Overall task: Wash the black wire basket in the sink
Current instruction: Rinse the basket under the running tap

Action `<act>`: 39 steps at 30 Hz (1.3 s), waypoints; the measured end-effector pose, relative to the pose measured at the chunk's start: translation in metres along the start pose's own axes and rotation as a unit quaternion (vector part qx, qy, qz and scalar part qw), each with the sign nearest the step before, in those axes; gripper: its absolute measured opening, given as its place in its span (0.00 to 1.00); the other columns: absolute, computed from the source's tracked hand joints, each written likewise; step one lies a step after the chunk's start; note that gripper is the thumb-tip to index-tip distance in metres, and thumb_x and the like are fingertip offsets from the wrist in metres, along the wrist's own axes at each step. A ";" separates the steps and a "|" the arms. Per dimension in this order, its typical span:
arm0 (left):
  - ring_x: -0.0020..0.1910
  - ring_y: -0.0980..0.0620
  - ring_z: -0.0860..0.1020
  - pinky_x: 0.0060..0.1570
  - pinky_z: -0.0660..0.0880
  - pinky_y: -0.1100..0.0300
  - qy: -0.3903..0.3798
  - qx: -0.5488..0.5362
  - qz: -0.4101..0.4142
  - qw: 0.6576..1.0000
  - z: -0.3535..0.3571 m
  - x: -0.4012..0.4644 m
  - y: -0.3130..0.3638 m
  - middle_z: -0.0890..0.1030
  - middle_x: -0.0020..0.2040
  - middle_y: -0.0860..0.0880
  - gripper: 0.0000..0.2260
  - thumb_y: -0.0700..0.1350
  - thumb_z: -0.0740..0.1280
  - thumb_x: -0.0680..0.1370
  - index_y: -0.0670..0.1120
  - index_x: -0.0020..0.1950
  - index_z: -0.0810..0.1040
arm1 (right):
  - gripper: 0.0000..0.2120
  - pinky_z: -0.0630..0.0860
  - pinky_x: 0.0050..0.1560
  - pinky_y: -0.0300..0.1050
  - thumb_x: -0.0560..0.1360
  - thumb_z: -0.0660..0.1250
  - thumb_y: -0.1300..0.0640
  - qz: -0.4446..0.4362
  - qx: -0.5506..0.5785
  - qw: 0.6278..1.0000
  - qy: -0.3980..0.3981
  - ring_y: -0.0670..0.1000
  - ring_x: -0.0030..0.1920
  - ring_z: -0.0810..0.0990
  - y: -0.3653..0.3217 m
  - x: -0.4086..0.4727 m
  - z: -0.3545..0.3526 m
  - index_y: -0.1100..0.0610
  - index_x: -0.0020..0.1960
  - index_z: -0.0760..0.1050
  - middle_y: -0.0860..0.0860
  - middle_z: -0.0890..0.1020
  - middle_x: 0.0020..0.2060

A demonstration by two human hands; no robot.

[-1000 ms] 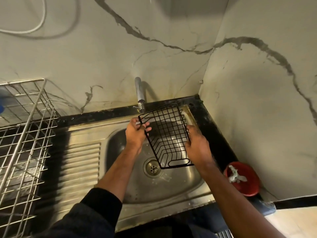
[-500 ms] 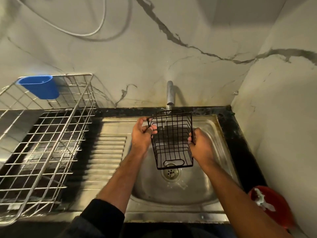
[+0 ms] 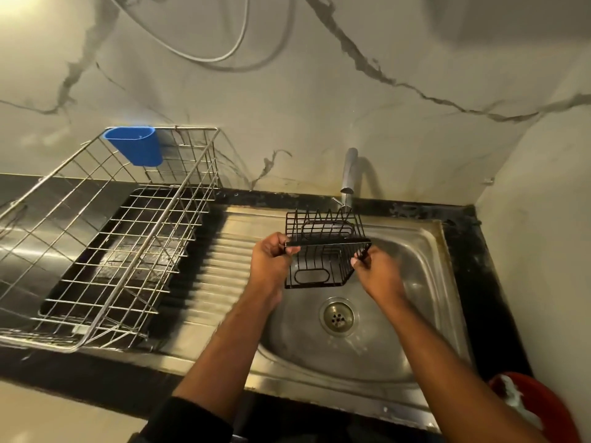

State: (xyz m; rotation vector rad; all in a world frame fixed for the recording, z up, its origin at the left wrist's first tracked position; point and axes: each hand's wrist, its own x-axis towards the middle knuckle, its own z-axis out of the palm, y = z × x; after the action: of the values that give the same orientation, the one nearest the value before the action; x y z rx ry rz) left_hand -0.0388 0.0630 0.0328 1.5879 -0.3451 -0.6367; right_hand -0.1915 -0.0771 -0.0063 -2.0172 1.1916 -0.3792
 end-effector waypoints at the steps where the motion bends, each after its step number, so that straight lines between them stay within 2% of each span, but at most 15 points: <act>1: 0.45 0.48 0.77 0.46 0.75 0.68 -0.001 -0.003 0.005 1.000 0.000 -0.003 0.000 0.76 0.29 0.56 0.20 0.22 0.63 0.76 0.47 0.37 0.73 | 0.12 0.72 0.46 0.42 0.79 0.68 0.53 -0.005 0.005 1.000 0.002 0.54 0.51 0.83 -0.001 -0.002 -0.001 0.58 0.59 0.76 0.53 0.84 0.48; 4: 0.46 0.46 0.74 0.47 0.73 0.63 -0.003 -0.001 0.011 1.000 0.001 -0.009 -0.005 0.75 0.32 0.51 0.20 0.22 0.63 0.75 0.47 0.36 0.74 | 0.17 0.80 0.52 0.48 0.78 0.69 0.54 -0.033 0.023 0.999 0.021 0.51 0.51 0.83 -0.009 -0.009 -0.008 0.55 0.66 0.73 0.51 0.84 0.51; 8: 0.45 0.51 0.78 0.51 0.75 0.62 -0.010 -0.006 0.001 1.000 0.003 -0.013 -0.008 0.78 0.33 0.53 0.22 0.23 0.63 0.76 0.49 0.34 0.75 | 0.18 0.78 0.61 0.50 0.78 0.68 0.62 -0.052 -0.023 0.998 0.037 0.52 0.55 0.83 -0.019 -0.011 -0.019 0.54 0.67 0.75 0.53 0.84 0.54; 12: 0.40 0.52 0.74 0.45 0.71 0.61 -0.028 0.004 0.020 0.999 0.007 -0.016 -0.008 0.76 0.31 0.54 0.28 0.20 0.61 0.73 0.52 0.27 0.75 | 0.17 0.79 0.57 0.45 0.78 0.67 0.64 -0.044 -0.037 0.997 0.044 0.52 0.53 0.82 -0.024 -0.014 -0.029 0.55 0.66 0.76 0.53 0.84 0.53; 14: 0.42 0.50 0.76 0.46 0.72 0.59 -0.047 0.008 0.031 0.998 0.008 -0.017 -0.005 0.78 0.34 0.51 0.28 0.20 0.61 0.73 0.52 0.28 0.76 | 0.17 0.75 0.48 0.38 0.79 0.66 0.65 -0.036 -0.047 0.997 0.052 0.48 0.48 0.80 -0.025 -0.014 -0.032 0.54 0.66 0.75 0.52 0.84 0.52; 17: 0.55 0.45 0.80 0.54 0.76 0.54 -0.080 0.026 0.029 0.996 0.009 -0.020 0.005 0.83 0.49 0.41 0.22 0.25 0.66 0.75 0.53 0.38 0.77 | 0.18 0.70 0.33 0.32 0.79 0.65 0.63 -0.016 -0.065 0.994 0.082 0.46 0.39 0.78 -0.022 -0.020 -0.037 0.53 0.68 0.74 0.51 0.83 0.45; 19: 0.57 0.48 0.80 0.52 0.77 0.56 -0.111 0.004 0.005 0.994 0.013 -0.024 0.012 0.81 0.57 0.42 0.21 0.23 0.65 0.75 0.50 0.53 0.72 | 0.21 0.76 0.31 0.39 0.80 0.64 0.64 -0.002 -0.069 0.992 0.106 0.48 0.38 0.81 -0.021 -0.027 -0.042 0.51 0.71 0.72 0.49 0.82 0.42; 20: 0.57 0.50 0.79 0.50 0.78 0.59 -0.131 -0.006 -0.008 0.991 0.015 -0.026 0.015 0.79 0.59 0.43 0.24 0.22 0.64 0.75 0.49 0.58 0.68 | 0.22 0.78 0.32 0.41 0.80 0.63 0.65 -0.002 -0.069 0.991 0.115 0.47 0.37 0.81 -0.021 -0.030 -0.046 0.51 0.72 0.70 0.47 0.81 0.44; 22: 0.55 0.53 0.80 0.47 0.80 0.64 -0.160 0.010 -0.018 0.987 0.021 -0.029 0.016 0.80 0.59 0.45 0.31 0.23 0.67 0.74 0.49 0.68 0.63 | 0.25 0.73 0.31 0.32 0.79 0.61 0.68 -0.010 -0.070 0.989 0.132 0.41 0.35 0.77 -0.017 -0.035 -0.052 0.51 0.73 0.69 0.47 0.82 0.50; 24: 0.54 0.54 0.81 0.52 0.80 0.62 -0.176 0.038 -0.034 0.983 0.028 -0.031 0.011 0.82 0.56 0.46 0.34 0.26 0.72 0.74 0.46 0.74 0.63 | 0.26 0.66 0.33 0.26 0.78 0.61 0.69 -0.005 -0.065 0.988 0.139 0.38 0.36 0.73 -0.011 -0.043 -0.057 0.52 0.73 0.70 0.50 0.83 0.53; 28: 0.57 0.46 0.83 0.57 0.80 0.55 -0.233 0.060 -0.051 0.969 0.034 -0.037 0.007 0.83 0.56 0.43 0.36 0.27 0.75 0.71 0.44 0.74 0.64 | 0.24 0.72 0.48 0.35 0.78 0.62 0.69 -0.002 -0.033 0.981 0.189 0.44 0.45 0.77 0.007 -0.059 -0.067 0.54 0.71 0.72 0.51 0.83 0.53; 32: 0.57 0.50 0.83 0.53 0.79 0.60 -0.302 0.072 -0.064 0.948 0.036 -0.038 0.014 0.84 0.58 0.47 0.37 0.28 0.74 0.72 0.47 0.75 0.64 | 0.19 0.71 0.52 0.33 0.79 0.62 0.68 0.009 -0.016 0.983 0.183 0.46 0.52 0.81 0.024 -0.064 -0.071 0.55 0.67 0.74 0.49 0.82 0.53; 35: 0.59 0.52 0.81 0.53 0.79 0.61 -0.366 0.065 -0.052 0.927 0.034 -0.046 0.019 0.81 0.60 0.46 0.37 0.31 0.76 0.72 0.49 0.76 0.65 | 0.22 0.71 0.55 0.33 0.78 0.63 0.69 0.009 -0.008 0.980 0.200 0.49 0.56 0.82 0.027 -0.063 -0.075 0.55 0.69 0.73 0.51 0.83 0.56; 37: 0.58 0.53 0.81 0.54 0.79 0.60 -0.364 0.031 -0.060 0.929 0.037 -0.050 0.018 0.82 0.58 0.47 0.33 0.37 0.78 0.73 0.50 0.74 0.69 | 0.23 0.69 0.56 0.34 0.78 0.63 0.69 0.017 0.004 0.983 0.184 0.48 0.56 0.81 0.029 -0.061 -0.081 0.54 0.70 0.72 0.51 0.83 0.58; 39: 0.62 0.49 0.81 0.63 0.76 0.51 -0.294 0.012 -0.086 0.952 0.044 -0.051 0.019 0.84 0.58 0.49 0.27 0.50 0.78 0.73 0.50 0.69 0.74 | 0.23 0.72 0.54 0.36 0.77 0.64 0.68 0.019 0.001 0.987 0.157 0.46 0.54 0.80 0.026 -0.059 -0.084 0.51 0.69 0.73 0.49 0.82 0.56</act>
State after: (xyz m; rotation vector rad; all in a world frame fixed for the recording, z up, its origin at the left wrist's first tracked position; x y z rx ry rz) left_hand -0.1022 0.0535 0.0602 1.4348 -0.6595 -1.2498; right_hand -0.2873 -0.0726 0.0388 -1.9790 1.4150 -0.6984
